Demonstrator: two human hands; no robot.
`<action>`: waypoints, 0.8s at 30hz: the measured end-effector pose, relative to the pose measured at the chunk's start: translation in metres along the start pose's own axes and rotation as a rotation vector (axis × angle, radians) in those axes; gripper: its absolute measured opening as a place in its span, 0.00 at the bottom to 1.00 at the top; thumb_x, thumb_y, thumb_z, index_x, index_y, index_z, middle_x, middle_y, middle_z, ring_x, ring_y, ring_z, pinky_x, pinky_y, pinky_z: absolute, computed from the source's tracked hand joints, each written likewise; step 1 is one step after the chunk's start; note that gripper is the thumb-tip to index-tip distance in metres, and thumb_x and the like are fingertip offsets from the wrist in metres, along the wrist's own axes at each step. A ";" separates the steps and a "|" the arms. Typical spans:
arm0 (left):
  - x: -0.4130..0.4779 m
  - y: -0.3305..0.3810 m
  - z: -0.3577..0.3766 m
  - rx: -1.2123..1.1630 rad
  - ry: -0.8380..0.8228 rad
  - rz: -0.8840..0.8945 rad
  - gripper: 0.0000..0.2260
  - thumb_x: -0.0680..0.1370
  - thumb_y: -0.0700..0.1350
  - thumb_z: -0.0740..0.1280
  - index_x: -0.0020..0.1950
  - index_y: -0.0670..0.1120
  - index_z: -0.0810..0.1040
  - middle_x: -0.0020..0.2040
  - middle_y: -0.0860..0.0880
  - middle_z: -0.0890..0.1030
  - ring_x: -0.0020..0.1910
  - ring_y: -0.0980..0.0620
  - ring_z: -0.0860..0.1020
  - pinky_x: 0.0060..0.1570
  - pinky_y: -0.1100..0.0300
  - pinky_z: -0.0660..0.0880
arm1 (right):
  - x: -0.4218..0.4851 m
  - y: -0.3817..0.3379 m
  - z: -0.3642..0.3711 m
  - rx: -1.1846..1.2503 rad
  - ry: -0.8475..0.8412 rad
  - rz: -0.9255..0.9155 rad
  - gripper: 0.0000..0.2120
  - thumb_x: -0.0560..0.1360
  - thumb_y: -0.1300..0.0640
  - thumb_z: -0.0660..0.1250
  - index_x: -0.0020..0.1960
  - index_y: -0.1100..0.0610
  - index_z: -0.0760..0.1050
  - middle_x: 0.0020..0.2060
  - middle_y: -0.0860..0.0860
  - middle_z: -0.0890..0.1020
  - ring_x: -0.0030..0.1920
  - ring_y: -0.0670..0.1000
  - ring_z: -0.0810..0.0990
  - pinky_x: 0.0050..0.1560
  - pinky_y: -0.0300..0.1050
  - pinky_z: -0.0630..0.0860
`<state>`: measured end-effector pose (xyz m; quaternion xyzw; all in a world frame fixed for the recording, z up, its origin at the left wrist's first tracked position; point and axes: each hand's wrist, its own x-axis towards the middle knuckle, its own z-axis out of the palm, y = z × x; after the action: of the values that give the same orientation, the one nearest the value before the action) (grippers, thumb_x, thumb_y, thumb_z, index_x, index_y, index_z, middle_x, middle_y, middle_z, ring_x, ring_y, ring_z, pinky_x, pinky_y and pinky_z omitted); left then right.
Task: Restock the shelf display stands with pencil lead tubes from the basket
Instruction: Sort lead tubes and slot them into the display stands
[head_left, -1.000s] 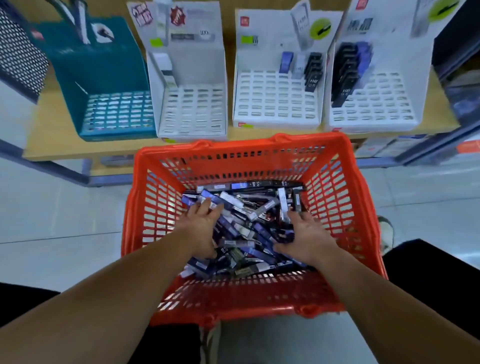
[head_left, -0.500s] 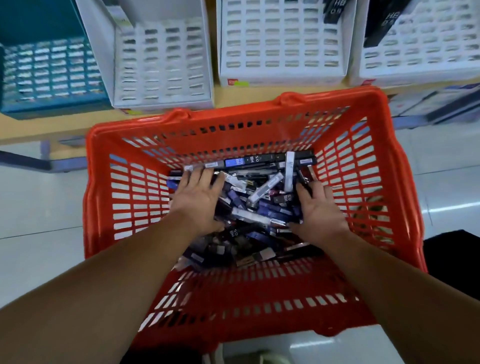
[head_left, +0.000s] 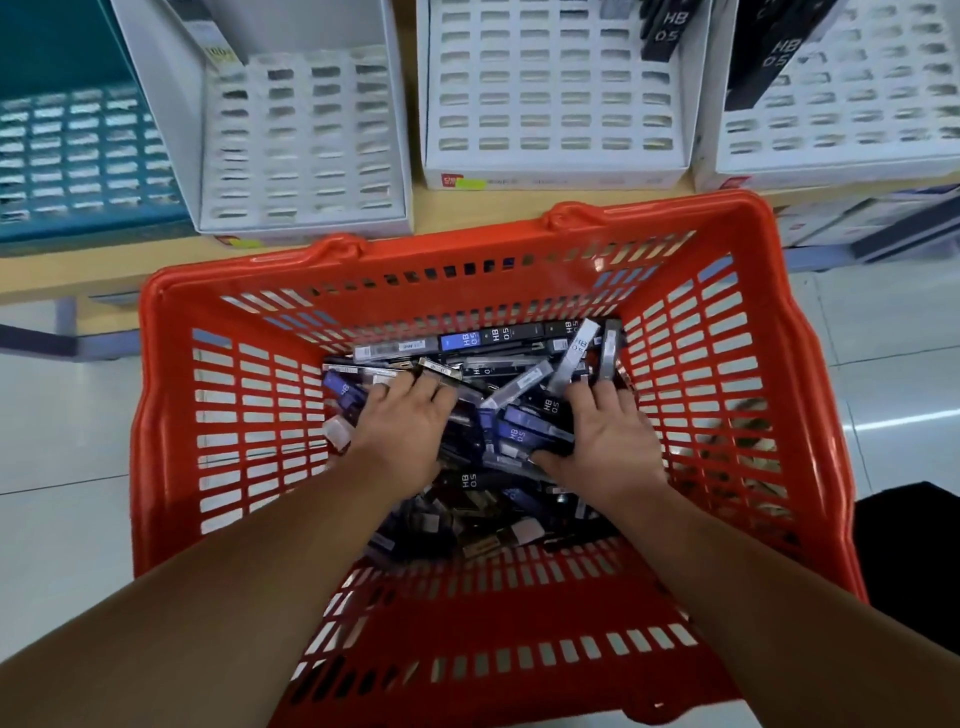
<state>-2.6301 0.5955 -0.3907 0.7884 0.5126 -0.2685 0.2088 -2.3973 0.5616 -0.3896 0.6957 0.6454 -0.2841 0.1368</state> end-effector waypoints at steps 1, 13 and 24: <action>0.001 0.002 -0.001 0.002 -0.009 0.003 0.36 0.73 0.49 0.74 0.77 0.50 0.61 0.72 0.48 0.65 0.70 0.44 0.64 0.69 0.46 0.63 | 0.003 -0.002 -0.001 0.014 -0.014 -0.001 0.39 0.71 0.34 0.73 0.73 0.45 0.58 0.67 0.51 0.67 0.68 0.55 0.67 0.69 0.53 0.70; -0.006 0.008 -0.030 -0.043 -0.012 -0.018 0.25 0.80 0.57 0.66 0.72 0.47 0.67 0.62 0.46 0.77 0.61 0.44 0.76 0.52 0.51 0.72 | 0.010 -0.021 -0.016 0.176 -0.273 -0.017 0.30 0.80 0.55 0.67 0.78 0.52 0.58 0.62 0.53 0.78 0.61 0.55 0.78 0.61 0.49 0.74; -0.038 0.013 -0.076 -0.855 -0.053 -0.142 0.30 0.80 0.43 0.68 0.80 0.44 0.62 0.42 0.42 0.82 0.34 0.50 0.77 0.32 0.60 0.71 | -0.017 -0.022 -0.072 0.748 -0.333 0.147 0.11 0.83 0.61 0.59 0.65 0.52 0.69 0.48 0.59 0.79 0.41 0.53 0.76 0.39 0.49 0.76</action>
<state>-2.6151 0.6104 -0.3070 0.5864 0.6252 -0.0659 0.5108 -2.4032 0.5908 -0.3185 0.6864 0.4152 -0.5970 -0.0028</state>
